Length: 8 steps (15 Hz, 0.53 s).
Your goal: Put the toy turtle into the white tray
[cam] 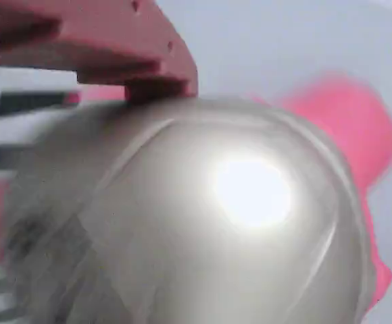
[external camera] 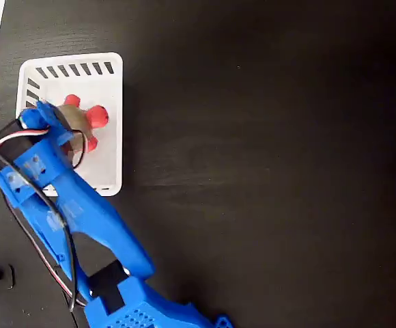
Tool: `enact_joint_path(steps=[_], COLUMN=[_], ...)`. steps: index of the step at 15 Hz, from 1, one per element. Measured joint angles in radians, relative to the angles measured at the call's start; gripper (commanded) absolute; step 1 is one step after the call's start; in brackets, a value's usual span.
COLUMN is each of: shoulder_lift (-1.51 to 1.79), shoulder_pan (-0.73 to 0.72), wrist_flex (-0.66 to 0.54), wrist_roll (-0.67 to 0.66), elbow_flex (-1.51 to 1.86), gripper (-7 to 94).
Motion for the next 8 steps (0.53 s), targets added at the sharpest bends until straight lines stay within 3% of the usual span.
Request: enact_joint_path(steps=[2, 8], shoulder_lift=[0.000, 0.034], shoulder_pan=[0.000, 0.006], wrist_flex=[-0.021, -0.008], wrist_roll=[0.000, -0.009], elbow_flex=[0.018, 0.018], gripper=[56, 54])
